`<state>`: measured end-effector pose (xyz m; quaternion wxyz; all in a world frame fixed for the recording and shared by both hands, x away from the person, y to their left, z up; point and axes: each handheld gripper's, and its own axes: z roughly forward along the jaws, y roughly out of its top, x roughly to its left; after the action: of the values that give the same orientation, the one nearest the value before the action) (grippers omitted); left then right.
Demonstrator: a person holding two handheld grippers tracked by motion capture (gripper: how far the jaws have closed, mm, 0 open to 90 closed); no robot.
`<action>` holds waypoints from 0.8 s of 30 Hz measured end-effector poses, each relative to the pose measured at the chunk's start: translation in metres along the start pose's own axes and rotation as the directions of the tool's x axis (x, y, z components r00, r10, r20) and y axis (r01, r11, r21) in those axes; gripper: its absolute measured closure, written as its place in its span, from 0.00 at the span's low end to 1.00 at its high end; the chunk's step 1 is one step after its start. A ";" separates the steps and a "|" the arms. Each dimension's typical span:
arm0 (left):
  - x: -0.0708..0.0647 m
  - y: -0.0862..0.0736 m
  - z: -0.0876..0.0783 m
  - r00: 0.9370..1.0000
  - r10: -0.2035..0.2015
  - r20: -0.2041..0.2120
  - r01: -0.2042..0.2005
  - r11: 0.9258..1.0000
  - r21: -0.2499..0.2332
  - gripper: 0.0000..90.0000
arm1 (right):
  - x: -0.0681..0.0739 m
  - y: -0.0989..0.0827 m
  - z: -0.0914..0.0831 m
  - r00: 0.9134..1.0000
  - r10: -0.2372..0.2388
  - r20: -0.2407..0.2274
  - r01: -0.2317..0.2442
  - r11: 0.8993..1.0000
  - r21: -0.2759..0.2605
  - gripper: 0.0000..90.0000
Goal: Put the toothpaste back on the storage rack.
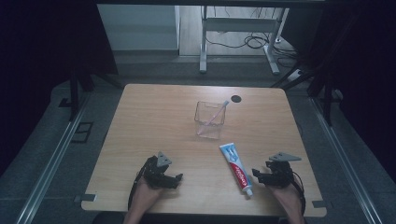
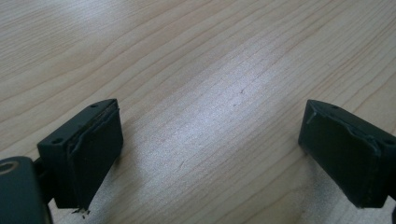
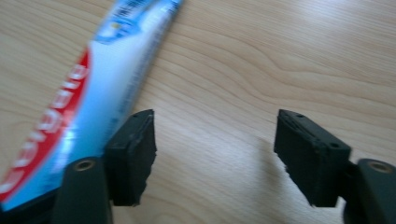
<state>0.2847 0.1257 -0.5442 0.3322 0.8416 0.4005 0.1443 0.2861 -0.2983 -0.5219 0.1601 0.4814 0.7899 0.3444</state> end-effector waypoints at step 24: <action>0.000 0.000 0.000 1.000 -0.006 -0.004 0.006 1.000 0.000 0.07 | 0.056 0.027 -0.013 0.952 -0.133 -0.277 0.153 0.987 0.053 0.87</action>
<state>0.2849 0.1259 -0.5442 0.3319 0.8401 0.4036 0.1451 0.2688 -0.2463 -0.4897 0.0564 0.3766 0.8493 0.3656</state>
